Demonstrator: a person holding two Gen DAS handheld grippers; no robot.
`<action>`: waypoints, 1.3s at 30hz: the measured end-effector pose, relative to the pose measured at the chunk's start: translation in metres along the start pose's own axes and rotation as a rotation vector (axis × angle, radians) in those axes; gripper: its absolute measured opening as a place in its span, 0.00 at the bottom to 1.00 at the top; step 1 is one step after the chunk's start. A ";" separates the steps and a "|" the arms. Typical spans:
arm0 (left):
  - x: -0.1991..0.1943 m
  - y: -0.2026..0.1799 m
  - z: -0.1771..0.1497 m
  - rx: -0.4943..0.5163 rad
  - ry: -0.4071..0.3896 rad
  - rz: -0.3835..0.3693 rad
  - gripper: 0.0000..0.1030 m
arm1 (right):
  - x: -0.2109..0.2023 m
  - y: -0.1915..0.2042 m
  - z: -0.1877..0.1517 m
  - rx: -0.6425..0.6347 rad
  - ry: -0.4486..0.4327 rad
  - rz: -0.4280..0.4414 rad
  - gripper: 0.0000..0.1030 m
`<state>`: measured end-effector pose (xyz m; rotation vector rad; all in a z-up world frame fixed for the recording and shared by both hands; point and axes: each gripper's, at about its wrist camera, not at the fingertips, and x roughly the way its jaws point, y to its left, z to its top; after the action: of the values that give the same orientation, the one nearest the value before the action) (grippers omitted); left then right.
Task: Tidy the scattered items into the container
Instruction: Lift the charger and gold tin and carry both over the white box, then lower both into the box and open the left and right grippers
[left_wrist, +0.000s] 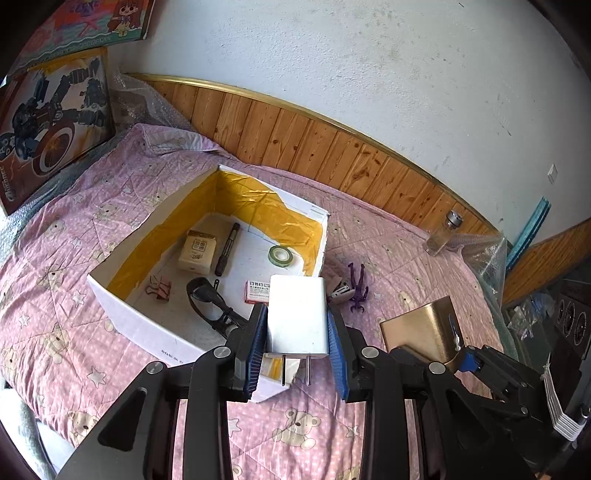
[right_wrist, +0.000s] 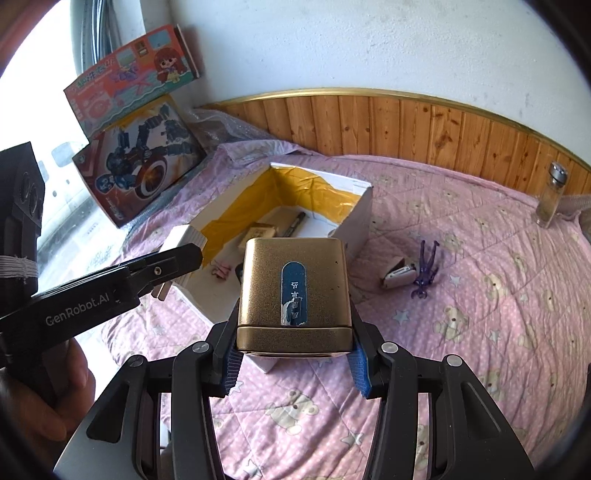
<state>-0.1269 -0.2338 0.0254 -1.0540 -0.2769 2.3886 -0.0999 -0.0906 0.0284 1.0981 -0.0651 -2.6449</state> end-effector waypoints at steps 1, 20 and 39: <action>0.002 0.003 0.005 -0.009 0.002 -0.004 0.32 | 0.003 0.002 0.004 -0.007 0.001 0.003 0.49; 0.081 0.038 0.068 -0.162 0.127 -0.055 0.32 | 0.073 -0.013 0.082 -0.059 0.064 0.048 0.49; 0.181 0.068 0.078 -0.309 0.356 0.001 0.32 | 0.184 -0.040 0.155 -0.057 0.240 0.146 0.49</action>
<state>-0.3119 -0.1948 -0.0618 -1.5922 -0.5253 2.1493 -0.3420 -0.1116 0.0063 1.3292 -0.0199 -2.3560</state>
